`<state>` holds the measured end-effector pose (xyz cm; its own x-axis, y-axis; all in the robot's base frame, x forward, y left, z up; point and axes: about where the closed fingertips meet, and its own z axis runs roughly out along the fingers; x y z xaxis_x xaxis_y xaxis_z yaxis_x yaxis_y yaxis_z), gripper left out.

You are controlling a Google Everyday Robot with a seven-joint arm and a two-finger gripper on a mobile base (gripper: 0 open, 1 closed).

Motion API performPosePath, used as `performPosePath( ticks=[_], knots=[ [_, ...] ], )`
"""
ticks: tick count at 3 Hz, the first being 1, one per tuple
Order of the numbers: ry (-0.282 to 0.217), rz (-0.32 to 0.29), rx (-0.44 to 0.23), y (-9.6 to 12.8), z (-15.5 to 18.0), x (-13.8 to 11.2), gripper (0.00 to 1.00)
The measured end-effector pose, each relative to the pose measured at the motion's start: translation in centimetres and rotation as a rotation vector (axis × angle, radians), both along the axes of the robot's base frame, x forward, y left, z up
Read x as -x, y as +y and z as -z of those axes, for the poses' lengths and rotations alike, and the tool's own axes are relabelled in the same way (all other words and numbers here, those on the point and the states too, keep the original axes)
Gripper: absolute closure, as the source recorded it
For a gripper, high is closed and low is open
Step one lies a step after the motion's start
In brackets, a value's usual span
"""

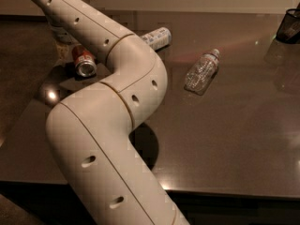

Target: Place coke can upright

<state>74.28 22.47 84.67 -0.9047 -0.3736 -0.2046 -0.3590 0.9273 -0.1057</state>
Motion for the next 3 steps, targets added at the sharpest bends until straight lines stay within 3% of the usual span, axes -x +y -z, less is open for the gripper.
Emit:
performPosePath(
  ticks=[2, 3],
  knots=[
    [-0.013, -0.075, 0.02, 0.6, -1.1, 0.3, 0.72],
    [-0.038, -0.192, 0.016, 0.7, -3.0, 1.3, 1.0]
  ],
)
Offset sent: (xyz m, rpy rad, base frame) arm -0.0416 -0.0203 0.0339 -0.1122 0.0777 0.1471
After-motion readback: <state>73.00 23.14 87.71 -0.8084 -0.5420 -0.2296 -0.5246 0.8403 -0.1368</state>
